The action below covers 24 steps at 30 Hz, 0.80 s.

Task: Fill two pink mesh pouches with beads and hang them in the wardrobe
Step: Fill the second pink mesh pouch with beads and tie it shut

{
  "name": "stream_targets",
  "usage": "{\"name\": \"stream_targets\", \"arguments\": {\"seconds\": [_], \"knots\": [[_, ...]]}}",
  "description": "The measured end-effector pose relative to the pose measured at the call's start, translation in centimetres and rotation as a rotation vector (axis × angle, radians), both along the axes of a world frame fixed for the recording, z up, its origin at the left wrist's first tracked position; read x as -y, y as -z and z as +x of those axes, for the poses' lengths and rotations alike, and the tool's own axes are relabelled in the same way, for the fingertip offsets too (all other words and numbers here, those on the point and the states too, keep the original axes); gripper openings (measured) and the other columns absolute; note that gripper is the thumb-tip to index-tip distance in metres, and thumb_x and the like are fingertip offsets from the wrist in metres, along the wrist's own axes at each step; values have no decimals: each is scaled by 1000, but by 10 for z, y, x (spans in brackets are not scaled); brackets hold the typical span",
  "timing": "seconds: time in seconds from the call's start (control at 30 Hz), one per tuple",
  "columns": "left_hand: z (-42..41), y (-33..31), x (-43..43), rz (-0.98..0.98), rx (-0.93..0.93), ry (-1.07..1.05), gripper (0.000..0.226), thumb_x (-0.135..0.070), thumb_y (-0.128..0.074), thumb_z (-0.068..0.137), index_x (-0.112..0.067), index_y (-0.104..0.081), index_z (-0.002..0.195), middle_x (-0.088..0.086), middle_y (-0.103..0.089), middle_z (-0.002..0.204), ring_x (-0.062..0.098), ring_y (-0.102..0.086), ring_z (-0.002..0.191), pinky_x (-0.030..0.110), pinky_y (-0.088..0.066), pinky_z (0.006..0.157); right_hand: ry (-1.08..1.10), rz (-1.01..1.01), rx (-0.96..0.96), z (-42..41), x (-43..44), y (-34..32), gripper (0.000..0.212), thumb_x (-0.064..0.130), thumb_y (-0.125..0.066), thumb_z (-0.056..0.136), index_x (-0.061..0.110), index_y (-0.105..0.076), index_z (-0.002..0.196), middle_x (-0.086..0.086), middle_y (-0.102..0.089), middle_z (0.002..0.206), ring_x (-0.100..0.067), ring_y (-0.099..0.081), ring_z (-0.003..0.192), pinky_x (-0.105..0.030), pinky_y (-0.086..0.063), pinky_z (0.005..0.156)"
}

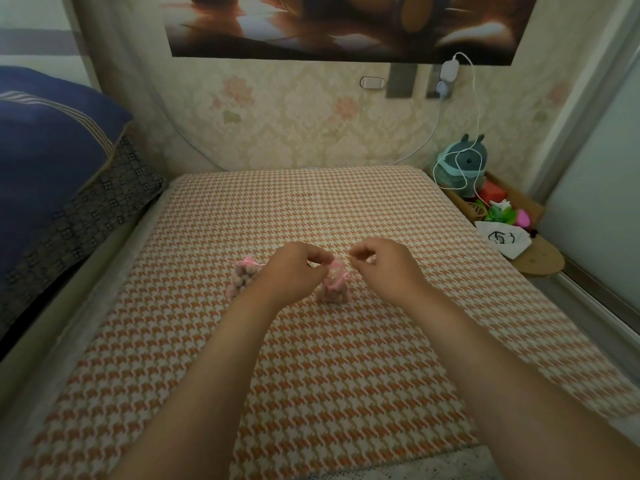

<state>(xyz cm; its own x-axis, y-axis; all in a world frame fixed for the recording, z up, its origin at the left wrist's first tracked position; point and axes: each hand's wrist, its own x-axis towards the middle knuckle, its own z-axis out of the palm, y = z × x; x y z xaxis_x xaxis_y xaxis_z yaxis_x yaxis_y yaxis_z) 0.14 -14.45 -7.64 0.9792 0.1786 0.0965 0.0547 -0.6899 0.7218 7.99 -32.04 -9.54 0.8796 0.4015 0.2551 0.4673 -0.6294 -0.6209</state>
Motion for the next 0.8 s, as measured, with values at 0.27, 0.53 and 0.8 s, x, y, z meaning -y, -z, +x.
{"name": "stream_targets", "arguments": {"seconds": [0.27, 0.53, 0.8], "knots": [[-1, 3, 0, -17, 28, 20, 27, -16, -60, 92, -22, -73, 114, -8, -72, 106, -6, -53, 63, 15, -38, 58, -132, 73, 66, -26, -15, -24, 13, 33, -74, 92, 33, -75, 104, 19, -70, 98, 18, -55, 68, -13, -37, 63], [-2, 5, -4, -51, 30, 31, 25, -17, -61, 92, -20, -73, 114, -6, -71, 114, 4, -61, 93, 21, -43, 80, -85, -201, 154, -24, -17, -20, 15, 47, -64, 95, 38, -75, 100, 20, -58, 112, -2, -56, 94, -26, -41, 71], [1, 1, -1, -74, 39, 30, 23, -18, -64, 92, -17, -75, 112, -7, -71, 111, 4, -61, 98, 20, -46, 84, -87, -200, 8, -24, -12, -22, 38, 35, -56, 100, 16, -71, 72, 8, -57, 54, -8, -47, 48, -27, -35, 48]]}}
